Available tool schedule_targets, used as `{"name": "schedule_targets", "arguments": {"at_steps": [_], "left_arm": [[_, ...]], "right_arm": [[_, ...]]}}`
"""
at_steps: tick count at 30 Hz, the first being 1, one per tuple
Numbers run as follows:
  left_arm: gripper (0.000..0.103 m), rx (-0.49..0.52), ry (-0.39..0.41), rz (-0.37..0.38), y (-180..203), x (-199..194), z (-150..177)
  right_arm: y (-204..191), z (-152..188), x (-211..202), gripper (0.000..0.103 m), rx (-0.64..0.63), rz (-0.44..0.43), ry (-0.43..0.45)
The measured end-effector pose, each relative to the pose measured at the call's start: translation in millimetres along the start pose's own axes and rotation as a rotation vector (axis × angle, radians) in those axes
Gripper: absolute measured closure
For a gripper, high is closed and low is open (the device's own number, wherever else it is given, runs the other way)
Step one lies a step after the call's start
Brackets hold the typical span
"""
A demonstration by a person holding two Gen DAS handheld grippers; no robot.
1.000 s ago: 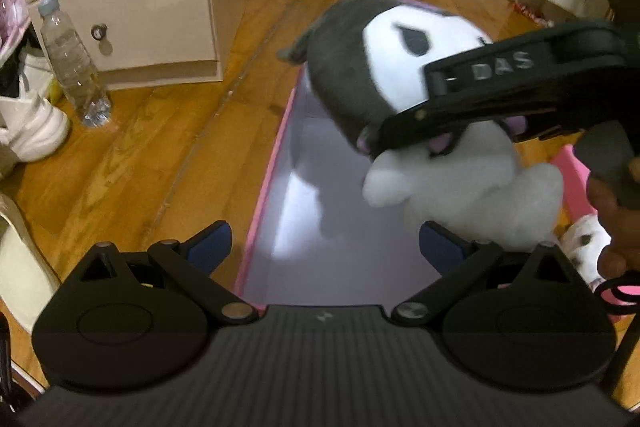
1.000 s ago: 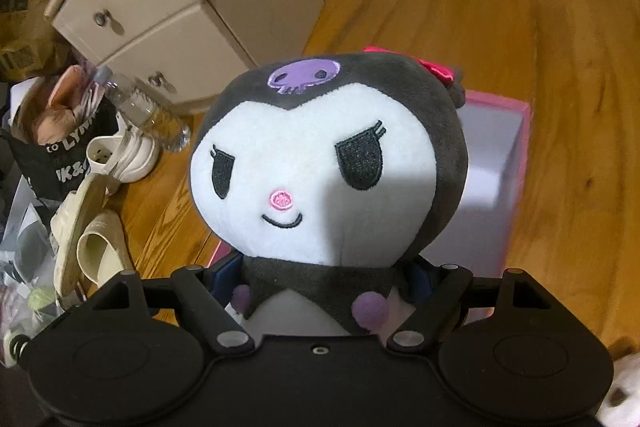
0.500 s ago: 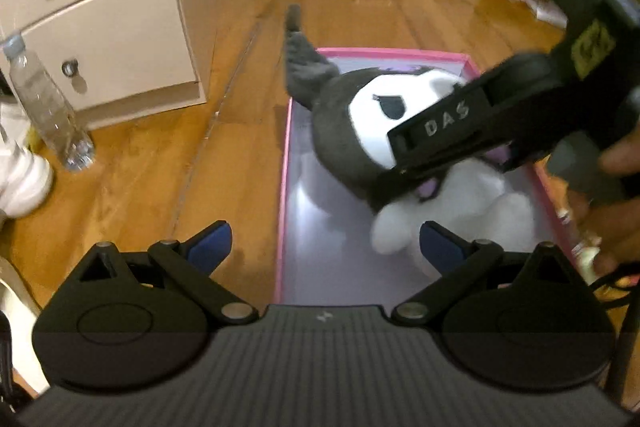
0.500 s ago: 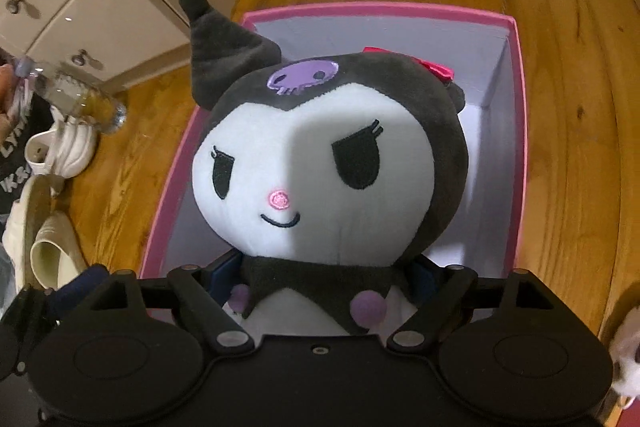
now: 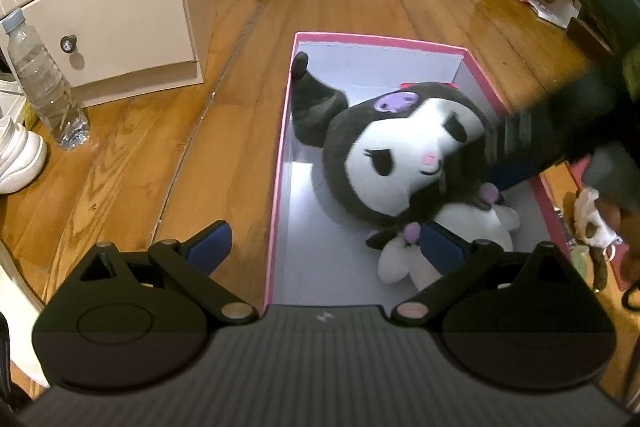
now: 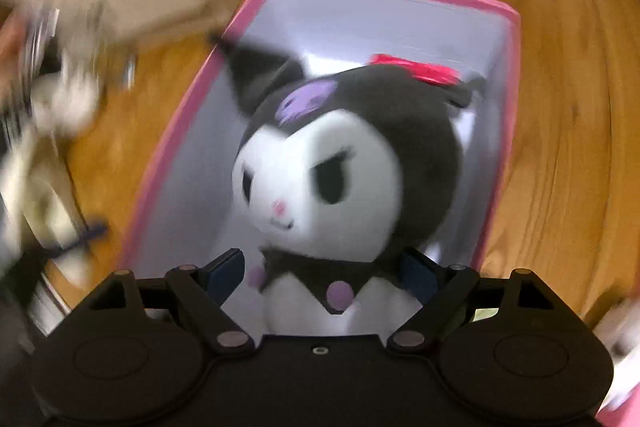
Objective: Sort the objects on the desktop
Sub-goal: 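Carry the Kuromi plush into the open pink box and release it, then move the right gripper back toward the green yarn ball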
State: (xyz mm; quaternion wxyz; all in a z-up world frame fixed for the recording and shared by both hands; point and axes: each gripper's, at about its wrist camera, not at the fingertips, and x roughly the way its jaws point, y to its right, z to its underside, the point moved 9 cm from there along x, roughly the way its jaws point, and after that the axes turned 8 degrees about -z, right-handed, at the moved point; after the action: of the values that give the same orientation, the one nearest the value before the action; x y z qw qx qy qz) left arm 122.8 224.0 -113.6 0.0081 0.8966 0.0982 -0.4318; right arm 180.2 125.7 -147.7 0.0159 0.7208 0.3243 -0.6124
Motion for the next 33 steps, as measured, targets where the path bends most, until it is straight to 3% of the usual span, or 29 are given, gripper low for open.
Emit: {"name": "schedule_targets", "arguments": {"at_steps": [1,3,8,10,19,28,33], "left_arm": [[0.001,0.004,-0.006,-0.007,-0.5,0.9,1.7],[0.001,0.002,-0.007,-0.007,0.4,0.4,2.6],[0.001,-0.022,-0.004,0.028,2.5,-7.4,1.5],[0.001,-0.038,0.0,0.036,2.1,-10.2,0.0],[0.001,-0.075,-0.024,0.087,21.4,-13.6,0.0],[0.001,0.001,-0.02,0.167,81.1,-37.3,5.9],[0.001,0.039,-0.04,0.209,117.1,-43.5,11.3]], "right_arm": [[-3.7,1.9,2.7,0.014,-0.019,0.022,0.0],[-5.0,0.0,1.2,0.014,0.032,-0.013,0.032],[5.4,-16.0,-18.7,0.019,0.251,-0.274,0.147],[11.5,-14.7,-24.0,0.022,0.261,-0.301,0.153],[28.9,29.4,-77.8,0.022,0.187,-0.284,0.329],[97.9,72.9,-113.7,0.021,0.181,-0.043,0.405],[132.4,94.7,-123.3,0.021,0.216,0.009,0.386]]}}
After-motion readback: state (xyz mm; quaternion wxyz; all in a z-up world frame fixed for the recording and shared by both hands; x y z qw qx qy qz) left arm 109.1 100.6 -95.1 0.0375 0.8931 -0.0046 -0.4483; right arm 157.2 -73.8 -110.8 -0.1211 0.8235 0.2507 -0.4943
